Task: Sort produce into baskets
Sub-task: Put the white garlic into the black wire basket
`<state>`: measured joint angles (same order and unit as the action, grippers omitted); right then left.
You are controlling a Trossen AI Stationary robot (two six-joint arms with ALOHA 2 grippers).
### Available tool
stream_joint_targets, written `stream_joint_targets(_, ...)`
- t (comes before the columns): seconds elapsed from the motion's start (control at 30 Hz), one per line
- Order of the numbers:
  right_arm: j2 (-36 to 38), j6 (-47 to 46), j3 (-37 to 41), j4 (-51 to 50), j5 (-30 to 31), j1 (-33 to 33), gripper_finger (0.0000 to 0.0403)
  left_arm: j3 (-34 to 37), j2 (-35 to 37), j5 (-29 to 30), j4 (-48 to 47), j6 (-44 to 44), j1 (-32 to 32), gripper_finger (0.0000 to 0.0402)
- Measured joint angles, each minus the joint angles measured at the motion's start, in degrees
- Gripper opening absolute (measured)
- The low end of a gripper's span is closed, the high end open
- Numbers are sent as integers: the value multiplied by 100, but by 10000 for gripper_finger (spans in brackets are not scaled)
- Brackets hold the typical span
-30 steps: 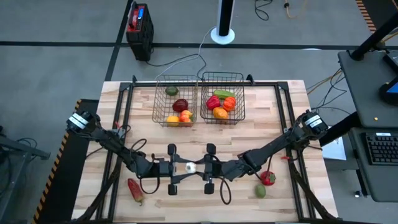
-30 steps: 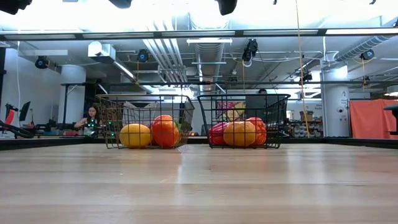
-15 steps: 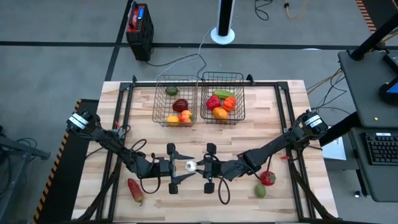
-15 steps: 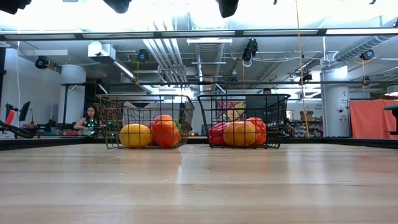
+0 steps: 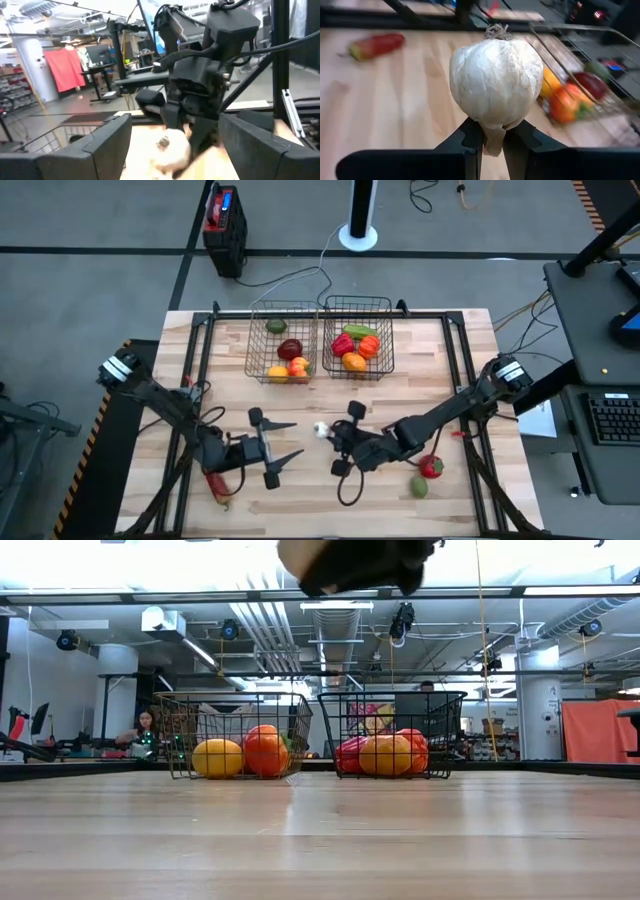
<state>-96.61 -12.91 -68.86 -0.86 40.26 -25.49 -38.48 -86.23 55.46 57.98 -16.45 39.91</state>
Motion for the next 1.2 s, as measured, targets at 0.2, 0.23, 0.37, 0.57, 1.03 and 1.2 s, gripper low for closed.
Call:
stream_joint_targets(0.2, 311, -802, 2, -1222, 222, 82, 44, 0, 476, 666, -1050, 558, 339, 280)
stream_joint_targets(0.23, 379, -1023, 2, -1460, 215, 108, 44, 0, 576, 765, -1378, 821, 391, 280)
stream_joint_targets(0.37, 674, -1976, -2, -2580, -297, 304, 44, 0, 982, 840, -2924, 2188, 526, 279)
stream_joint_targets(0.57, 753, -2992, 2, -4117, -2045, 681, 45, 0, 1455, 306, -5118, 4605, 546, 278)
stream_joint_targets(1.03, 725, -3287, -14, -5736, -3486, 793, 45, -1069, 1650, -2125, -9712, 7460, 528, 278)
stream_joint_targets(1.2, 725, -3238, -297, -6349, -3433, 936, 44, -1830, 1240, -2492, -11571, 7911, 528, 278)
